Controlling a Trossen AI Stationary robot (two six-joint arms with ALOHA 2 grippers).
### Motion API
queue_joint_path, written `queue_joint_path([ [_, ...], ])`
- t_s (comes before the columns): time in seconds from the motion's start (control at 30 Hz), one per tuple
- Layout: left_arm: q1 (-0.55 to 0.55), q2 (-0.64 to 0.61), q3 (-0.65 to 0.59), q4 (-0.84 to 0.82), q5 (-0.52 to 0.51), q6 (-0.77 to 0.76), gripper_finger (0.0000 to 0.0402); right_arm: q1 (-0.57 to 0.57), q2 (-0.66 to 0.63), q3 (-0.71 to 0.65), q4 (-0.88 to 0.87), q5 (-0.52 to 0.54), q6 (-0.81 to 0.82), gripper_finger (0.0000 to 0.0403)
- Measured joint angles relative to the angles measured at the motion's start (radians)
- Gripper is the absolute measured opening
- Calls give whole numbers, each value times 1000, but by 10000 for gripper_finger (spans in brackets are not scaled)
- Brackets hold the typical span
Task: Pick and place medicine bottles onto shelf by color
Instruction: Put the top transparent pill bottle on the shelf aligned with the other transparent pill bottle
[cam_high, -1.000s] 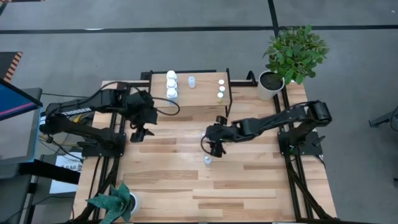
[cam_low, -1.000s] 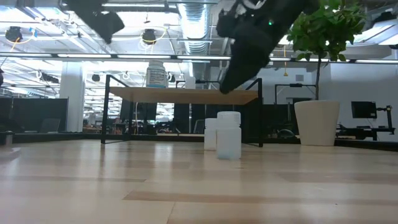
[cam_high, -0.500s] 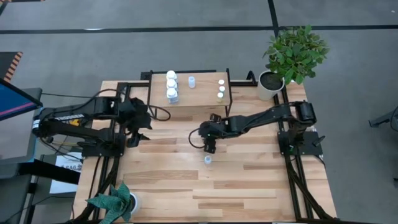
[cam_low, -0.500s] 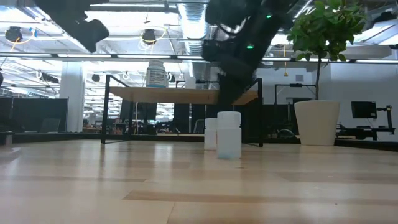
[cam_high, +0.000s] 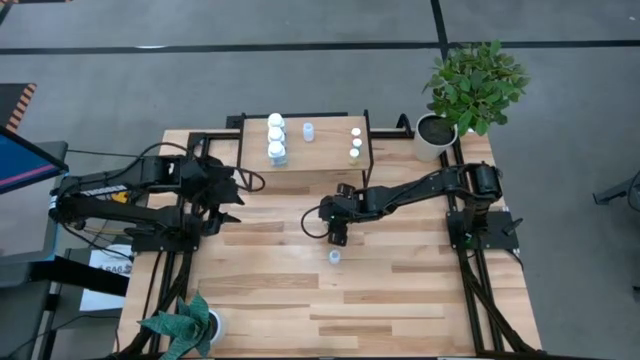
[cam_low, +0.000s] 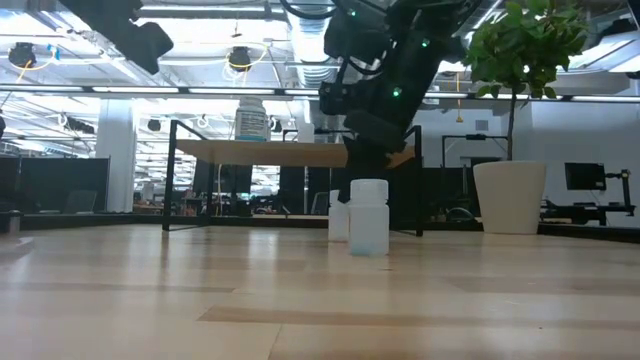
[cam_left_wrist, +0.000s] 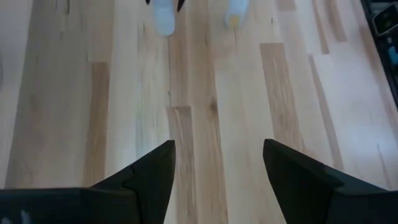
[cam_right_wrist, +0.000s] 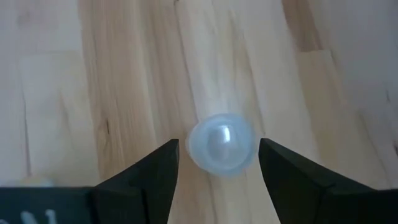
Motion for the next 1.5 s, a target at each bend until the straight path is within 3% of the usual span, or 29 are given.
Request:
queue_joint_path([
  [0.8,0,-1,0,1,-2,-7,228,-13,34,0,27,-6,0,240],
  [1.23,0,-1,0,2,-1,-7,228,-10,24,3,23,-10,49,142],
  [1.5,0,-1,0,4,-1,-7,228,6,24,216,-139,-18,-9,156],
])
